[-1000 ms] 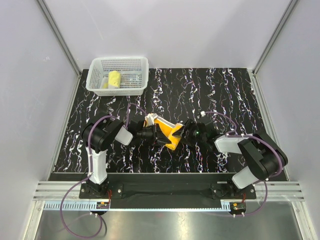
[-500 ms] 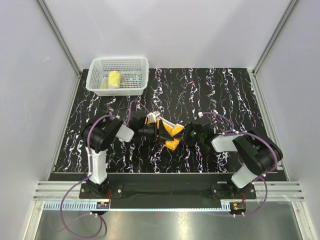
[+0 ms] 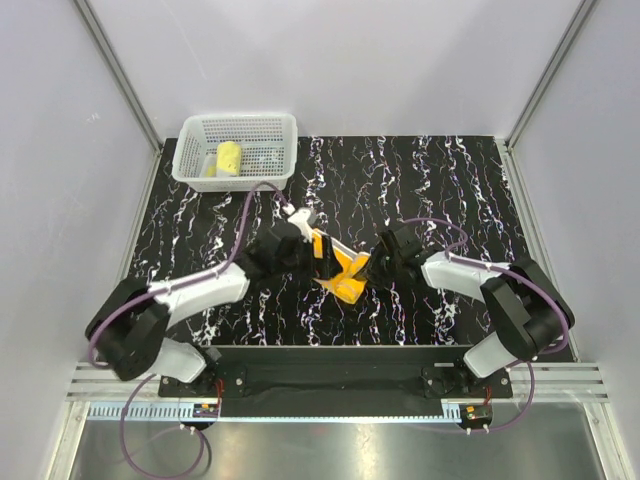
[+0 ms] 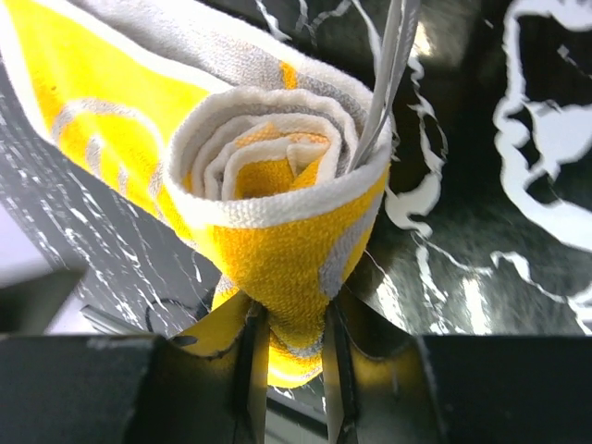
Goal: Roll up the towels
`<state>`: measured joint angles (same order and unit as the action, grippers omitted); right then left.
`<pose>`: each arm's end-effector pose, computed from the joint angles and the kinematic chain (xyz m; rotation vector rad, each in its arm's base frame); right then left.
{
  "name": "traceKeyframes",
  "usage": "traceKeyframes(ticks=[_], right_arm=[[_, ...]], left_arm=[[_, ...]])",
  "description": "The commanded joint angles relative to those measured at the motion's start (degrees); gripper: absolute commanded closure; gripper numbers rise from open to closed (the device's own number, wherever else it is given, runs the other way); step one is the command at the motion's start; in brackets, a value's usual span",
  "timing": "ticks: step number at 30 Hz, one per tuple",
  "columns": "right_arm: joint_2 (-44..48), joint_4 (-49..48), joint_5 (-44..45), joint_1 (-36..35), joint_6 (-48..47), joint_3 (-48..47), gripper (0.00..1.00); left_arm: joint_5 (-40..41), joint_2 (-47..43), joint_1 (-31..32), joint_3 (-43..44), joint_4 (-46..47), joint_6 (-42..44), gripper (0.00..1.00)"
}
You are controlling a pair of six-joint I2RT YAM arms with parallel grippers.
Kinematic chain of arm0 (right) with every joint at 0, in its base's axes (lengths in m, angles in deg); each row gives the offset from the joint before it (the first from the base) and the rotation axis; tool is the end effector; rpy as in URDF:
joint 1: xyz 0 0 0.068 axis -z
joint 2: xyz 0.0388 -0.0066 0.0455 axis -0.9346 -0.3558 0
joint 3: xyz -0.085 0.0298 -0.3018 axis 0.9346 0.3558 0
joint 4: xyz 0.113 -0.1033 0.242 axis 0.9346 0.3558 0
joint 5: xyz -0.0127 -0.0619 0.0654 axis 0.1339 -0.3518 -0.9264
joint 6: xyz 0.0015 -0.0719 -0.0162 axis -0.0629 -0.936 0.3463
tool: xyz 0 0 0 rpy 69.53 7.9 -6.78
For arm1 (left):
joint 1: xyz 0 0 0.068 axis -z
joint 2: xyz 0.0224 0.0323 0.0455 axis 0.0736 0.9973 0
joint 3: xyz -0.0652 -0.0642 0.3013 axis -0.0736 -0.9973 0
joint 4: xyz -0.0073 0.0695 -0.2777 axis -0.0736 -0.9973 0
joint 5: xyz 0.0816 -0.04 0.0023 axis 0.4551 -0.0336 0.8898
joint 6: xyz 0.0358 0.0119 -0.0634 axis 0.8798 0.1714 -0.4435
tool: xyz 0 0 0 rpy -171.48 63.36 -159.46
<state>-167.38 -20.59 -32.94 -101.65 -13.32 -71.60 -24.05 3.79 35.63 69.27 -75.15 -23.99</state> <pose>0.2631 0.1801 0.1526 0.5477 2.6431 0.8088 0.2500 -0.2233 0.2109 0.2046 2.3525 -0.8893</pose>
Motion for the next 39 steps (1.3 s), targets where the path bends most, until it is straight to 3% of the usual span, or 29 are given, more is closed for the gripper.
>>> traceKeyframes(ticks=[1,5,11,19,27,30,32,35,39], right_arm=[[-0.58,9.22,1.26,-0.56,-0.58,-2.95,0.81],[-1.47,10.19,0.38,-0.56,-0.66,-4.00,0.81],[-2.08,10.81,-0.59,-0.56,-1.02,-4.80,0.80],[-2.26,11.68,-1.64,-0.56,-1.37,-5.15,0.80],[-1.73,12.74,-2.26,-0.56,-1.72,-5.50,0.80],[-1.47,13.27,-2.52,-0.56,-1.89,-5.94,0.80],[-1.20,13.53,-2.87,-0.56,-1.98,-6.03,0.80],[-0.85,13.88,-3.66,-0.56,-1.89,-6.46,0.80],[-0.50,14.67,-4.81,-0.56,-2.07,-6.99,0.80]], left_arm=[[21.90,-7.93,9.07,-4.33,-1.16,8.84,0.07],[35.95,-9.71,22.25,-6.29,4.39,13.95,0.07],[43.80,-3.83,31.85,-1.20,4.49,18.34,0.07],[46.63,9.80,36.52,7.85,2.38,21.60,0.09],[49.52,17.45,37.05,9.89,-0.52,18.88,0.17],[49.96,18.24,37.14,9.36,-0.52,18.35,0.23],[50.14,19.12,37.14,10.50,-1.40,18.17,0.33],[51.28,21.84,37.05,12.95,-3.94,18.00,0.56],[51.99,23.52,37.05,14.19,-5.01,17.47,0.67]])
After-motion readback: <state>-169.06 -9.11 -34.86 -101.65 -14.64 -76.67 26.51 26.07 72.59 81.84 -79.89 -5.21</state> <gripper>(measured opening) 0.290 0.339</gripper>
